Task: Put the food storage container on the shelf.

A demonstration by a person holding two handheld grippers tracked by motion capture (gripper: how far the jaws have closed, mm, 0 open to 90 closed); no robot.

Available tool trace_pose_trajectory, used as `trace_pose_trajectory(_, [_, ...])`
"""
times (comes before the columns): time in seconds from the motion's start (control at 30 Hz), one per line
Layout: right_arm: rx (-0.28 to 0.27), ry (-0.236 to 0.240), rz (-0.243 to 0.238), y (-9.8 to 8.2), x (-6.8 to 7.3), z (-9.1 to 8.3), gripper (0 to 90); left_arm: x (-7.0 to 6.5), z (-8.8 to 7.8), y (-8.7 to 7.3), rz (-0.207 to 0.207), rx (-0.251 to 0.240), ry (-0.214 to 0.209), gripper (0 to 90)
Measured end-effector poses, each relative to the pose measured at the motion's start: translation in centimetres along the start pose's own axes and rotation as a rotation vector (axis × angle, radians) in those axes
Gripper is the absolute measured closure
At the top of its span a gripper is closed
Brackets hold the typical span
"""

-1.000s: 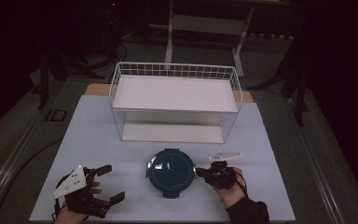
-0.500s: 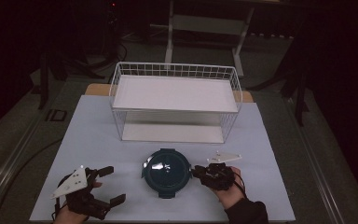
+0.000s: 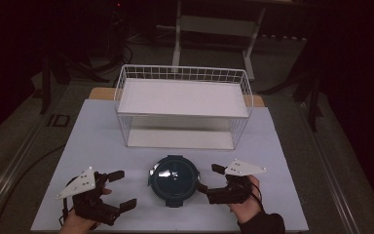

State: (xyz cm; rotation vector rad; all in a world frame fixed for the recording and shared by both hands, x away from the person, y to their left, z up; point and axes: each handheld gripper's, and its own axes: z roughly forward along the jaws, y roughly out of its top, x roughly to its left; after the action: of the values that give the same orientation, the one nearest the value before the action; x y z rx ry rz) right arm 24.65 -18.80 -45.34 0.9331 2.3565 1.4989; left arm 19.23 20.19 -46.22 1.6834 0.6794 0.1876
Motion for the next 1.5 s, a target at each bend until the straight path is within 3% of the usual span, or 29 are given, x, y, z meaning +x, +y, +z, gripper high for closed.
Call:
trace_pose_trajectory(0.07, [-0.041, 0.001, -0.009, 0.1, 0.3, -0.5, 14.4, 0.1, 0.3, 0.4, 0.011, 0.005, 0.007, 0.0])
trace_pose_trajectory(0.1, [-0.057, -0.006, -0.039, 0.4, 0.5, -1.0, 14.3, 0.2, 0.4, 0.6, 0.014, 0.009, 0.003, 0.0])
trace_pose_trajectory(0.17, [-0.057, -0.006, -0.039, 0.4, 0.5, -1.0, 14.3, 0.3, 0.5, 0.7, 0.015, 0.011, 0.005, 0.0])
trace_pose_trajectory(0.27, [-0.098, -0.030, -0.051, 0.5, 0.4, -1.6, 18.1, 1.2, 1.1, 1.3, -0.018, 0.036, 0.041, 0.0])
trace_pose_trajectory(0.37, [-0.101, -0.082, -0.084, 0.3, 0.7, -1.8, 20.7, 1.9, 1.6, 1.9, -0.055, 0.066, 0.070, 0.0])
trace_pose_trajectory(0.47, [-0.116, -0.096, -0.100, 0.1, 0.8, -1.9, 22.0, 2.2, 2.4, 2.3, -0.059, 0.092, 0.077, 0.0])
trace_pose_trajectory(0.57, [-0.136, -0.089, -0.082, 0.0, 0.7, -2.2, 21.8, 2.6, 3.4, 2.3, -0.072, 0.133, 0.074, 0.0])
trace_pose_trajectory(0.7, [-0.161, -0.085, -0.065, -0.1, 0.7, -2.5, 20.0, 3.6, 5.0, 2.1, -0.164, 0.195, 0.061, 0.0])
trace_pose_trajectory(0.8, [-0.172, -0.088, -0.095, -0.3, 1.0, -2.6, 15.5, 4.2, 6.1, 1.8, -0.204, 0.247, 0.066, 0.0])
trace_pose_trajectory(0.9, [-0.174, -0.107, -0.116, -0.4, 0.9, -2.4, 13.4, 5.0, 6.8, 1.3, -0.266, 0.268, 0.073, 0.0])
trace_pose_trajectory(0.97, [-0.160, -0.098, -0.095, -0.4, 0.8, -2.3, 13.4, 5.6, 7.1, 1.0, -0.324, 0.288, 0.080, 0.0])
trace_pose_trajectory(1.07, [-0.131, -0.071, -0.060, -0.4, 0.8, -2.2, 11.8, 6.6, 7.5, 0.5, -0.439, 0.328, 0.047, 0.0])
trace_pose_trajectory(1.1, [-0.125, -0.076, -0.065, -0.4, 0.8, -2.1, 10.3, 6.8, 7.7, 0.3, -0.481, 0.350, 0.047, 0.1])
trace_pose_trajectory(1.2, [-0.131, -0.071, -0.067, -0.5, 1.2, -1.8, 10.3, 7.3, 8.2, 0.0, -0.553, 0.397, 0.065, 2.2])
trace_pose_trajectory(1.27, [-0.120, -0.067, -0.068, -0.4, 1.3, -1.6, 10.4, 7.8, 8.3, -0.3, -0.630, 0.418, 0.048, 2.6])
trace_pose_trajectory(1.3, [-0.123, -0.071, -0.065, -0.4, 1.3, -1.6, 10.4, 7.9, 8.4, -0.4, -0.648, 0.428, 0.058, 4.6])
trace_pose_trajectory(1.4, [-0.122, -0.064, -0.055, -0.4, 1.3, -1.5, 10.4, 8.4, 8.6, -0.9, -0.732, 0.461, 0.029, 12.8])
trace_pose_trajectory(1.47, [-0.117, -0.062, -0.057, -0.5, 1.2, -1.6, 10.4, 8.5, 8.7, -1.3, -0.756, 0.473, 0.011, 16.6])
trace_pose_trajectory(1.5, [-0.117, -0.062, -0.057, -0.5, 1.2, -1.6, 10.5, 8.6, 8.7, -1.4, -0.779, 0.479, 0.008, 22.5])
